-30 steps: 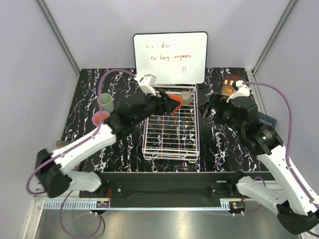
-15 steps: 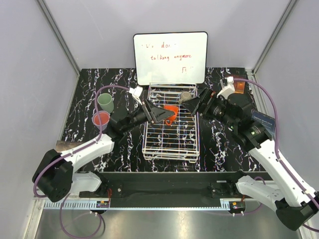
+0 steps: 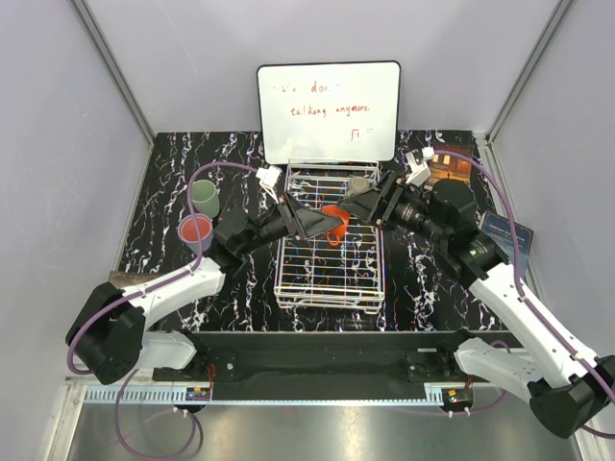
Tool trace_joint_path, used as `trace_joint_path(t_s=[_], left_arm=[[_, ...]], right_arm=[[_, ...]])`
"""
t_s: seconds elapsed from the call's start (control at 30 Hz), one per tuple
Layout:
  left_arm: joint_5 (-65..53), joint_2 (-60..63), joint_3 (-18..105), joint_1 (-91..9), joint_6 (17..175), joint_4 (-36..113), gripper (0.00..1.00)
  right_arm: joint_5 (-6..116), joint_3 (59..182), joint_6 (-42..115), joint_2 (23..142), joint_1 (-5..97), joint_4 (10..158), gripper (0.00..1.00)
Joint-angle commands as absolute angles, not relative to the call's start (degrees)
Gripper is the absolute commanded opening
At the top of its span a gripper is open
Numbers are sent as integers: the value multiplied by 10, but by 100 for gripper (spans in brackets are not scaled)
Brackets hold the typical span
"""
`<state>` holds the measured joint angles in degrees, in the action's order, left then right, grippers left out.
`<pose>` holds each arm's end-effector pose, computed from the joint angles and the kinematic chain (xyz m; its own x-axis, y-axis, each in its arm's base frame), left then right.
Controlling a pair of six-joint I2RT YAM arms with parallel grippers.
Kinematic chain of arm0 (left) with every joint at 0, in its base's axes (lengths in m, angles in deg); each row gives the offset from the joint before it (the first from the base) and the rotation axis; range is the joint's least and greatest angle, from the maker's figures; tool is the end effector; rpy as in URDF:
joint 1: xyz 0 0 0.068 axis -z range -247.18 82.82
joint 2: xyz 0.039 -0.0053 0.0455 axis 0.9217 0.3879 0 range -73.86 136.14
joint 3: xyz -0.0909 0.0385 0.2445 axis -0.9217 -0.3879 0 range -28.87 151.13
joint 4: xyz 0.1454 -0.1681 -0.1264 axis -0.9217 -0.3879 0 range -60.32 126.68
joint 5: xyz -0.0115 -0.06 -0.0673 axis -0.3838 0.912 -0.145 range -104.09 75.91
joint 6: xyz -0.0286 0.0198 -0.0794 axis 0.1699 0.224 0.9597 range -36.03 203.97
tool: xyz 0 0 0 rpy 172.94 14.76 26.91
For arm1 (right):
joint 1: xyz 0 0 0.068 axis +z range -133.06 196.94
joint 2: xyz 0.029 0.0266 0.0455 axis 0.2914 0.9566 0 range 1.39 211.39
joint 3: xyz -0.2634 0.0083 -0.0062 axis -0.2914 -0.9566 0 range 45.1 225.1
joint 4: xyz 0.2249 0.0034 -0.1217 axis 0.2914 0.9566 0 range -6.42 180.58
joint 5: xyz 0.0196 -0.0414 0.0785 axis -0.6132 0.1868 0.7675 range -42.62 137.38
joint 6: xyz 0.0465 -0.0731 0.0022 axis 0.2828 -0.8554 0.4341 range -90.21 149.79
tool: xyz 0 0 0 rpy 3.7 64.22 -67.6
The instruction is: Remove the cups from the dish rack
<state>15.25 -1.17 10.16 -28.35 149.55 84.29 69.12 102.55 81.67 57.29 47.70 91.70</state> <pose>0.2202 -0.2255 0.3080 -0.7574 -0.4093 -0.5088 0.5501 0.0199 -0.8349 0.2078 0.1567 0.3740 -0.6833 0.4437 -0.5799 -0.4110 0.4226 0.8077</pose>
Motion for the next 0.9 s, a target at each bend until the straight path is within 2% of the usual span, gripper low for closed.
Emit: trace_joint_path(t_s=[0.0,0.2,0.27,0.3,0.33,0.63,0.73,0.77,0.87], left_arm=[[158,-1,145,-264,1467,877,0],[158,11,155,-246,1459,873,0],[160,15,158,-246,1458,871,0],[160,16,157,-246,1458,871,0],[159,16,155,-246,1457,872,0],[157,14,160,-246,1449,859,0],[163,11,164,-246,1444,845,0],[164,8,164,-246,1441,834,0],[161,-5,163,-247,1428,795,0]], right_arm=[[744,1041,832,589,481,858,70],[785,1044,845,622,481,841,64],[789,1043,846,625,481,816,60],[790,1044,845,626,481,816,53],[792,1045,844,626,481,816,50],[795,1053,814,618,481,860,37],[788,1057,798,609,481,887,20],[788,1058,791,608,481,894,0],[781,1064,776,604,479,919,0]])
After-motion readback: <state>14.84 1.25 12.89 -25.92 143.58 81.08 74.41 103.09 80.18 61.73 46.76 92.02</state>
